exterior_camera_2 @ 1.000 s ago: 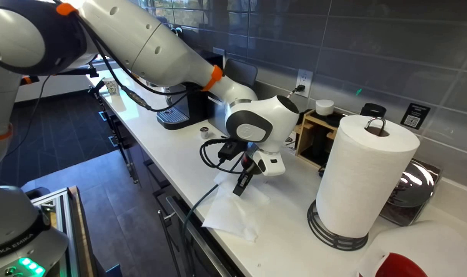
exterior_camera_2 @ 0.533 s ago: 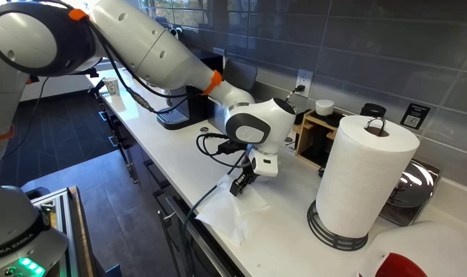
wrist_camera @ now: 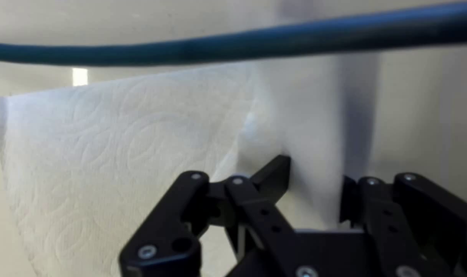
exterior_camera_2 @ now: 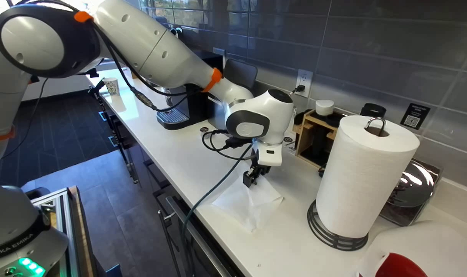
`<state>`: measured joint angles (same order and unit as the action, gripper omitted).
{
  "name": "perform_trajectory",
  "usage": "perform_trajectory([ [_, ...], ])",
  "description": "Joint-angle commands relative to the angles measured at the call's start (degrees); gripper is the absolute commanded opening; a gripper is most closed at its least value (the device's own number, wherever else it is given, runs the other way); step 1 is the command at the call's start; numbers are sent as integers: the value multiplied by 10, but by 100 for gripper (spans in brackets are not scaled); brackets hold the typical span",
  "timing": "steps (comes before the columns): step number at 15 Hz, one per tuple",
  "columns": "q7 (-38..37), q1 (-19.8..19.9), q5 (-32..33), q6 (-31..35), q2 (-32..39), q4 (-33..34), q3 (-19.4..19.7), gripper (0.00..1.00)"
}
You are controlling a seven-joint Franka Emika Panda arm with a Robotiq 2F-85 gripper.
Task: Move the capsule to the back
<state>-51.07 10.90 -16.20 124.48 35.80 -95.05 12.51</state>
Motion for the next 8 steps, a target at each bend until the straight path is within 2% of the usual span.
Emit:
perform_trajectory([
  [1,-27,-5,1,54,30,36,3,3],
  [5,-39,-2,4,80,65,92,2,3],
  [8,-42,2,0,76,67,106,-1,3],
])
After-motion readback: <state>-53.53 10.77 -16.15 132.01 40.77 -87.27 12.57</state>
